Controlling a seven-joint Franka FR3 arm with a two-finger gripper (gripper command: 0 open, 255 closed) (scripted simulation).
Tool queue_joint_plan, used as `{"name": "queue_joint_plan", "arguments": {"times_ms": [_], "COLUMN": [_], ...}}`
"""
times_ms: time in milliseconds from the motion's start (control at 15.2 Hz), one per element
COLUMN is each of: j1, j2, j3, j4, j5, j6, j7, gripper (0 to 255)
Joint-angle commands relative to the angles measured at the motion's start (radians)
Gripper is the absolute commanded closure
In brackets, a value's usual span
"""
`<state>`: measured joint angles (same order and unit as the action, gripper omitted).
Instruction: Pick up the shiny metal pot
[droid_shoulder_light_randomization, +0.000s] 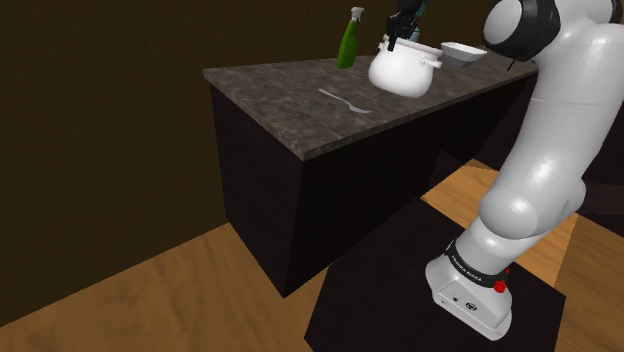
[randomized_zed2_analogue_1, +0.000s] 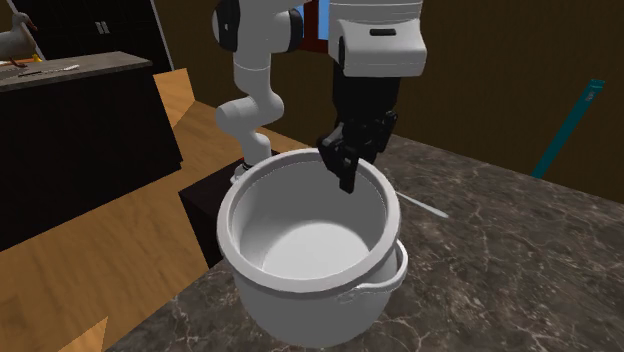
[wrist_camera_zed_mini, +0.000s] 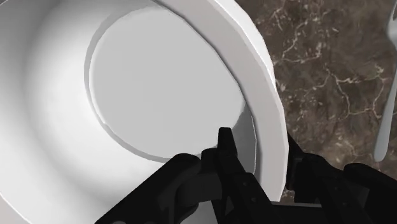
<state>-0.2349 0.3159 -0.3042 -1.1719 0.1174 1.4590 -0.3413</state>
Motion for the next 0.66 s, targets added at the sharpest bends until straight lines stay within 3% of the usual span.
{"name": "queue_joint_plan", "arguments": {"times_ms": [0, 462, 594], "j1": [-0.005, -0.043, -0.045], "j2": [0.012, 0.105, 0.108], "j3": [0.000, 0.001, 0.001], "j4": [0.055, 0.300, 0.307], "j5": [0.005, 0.037, 0.037], "j6": [-0.036, -0.189, -0.193], "j7": [0.000, 0.000, 0.000], "gripper": [255, 255, 255]}}
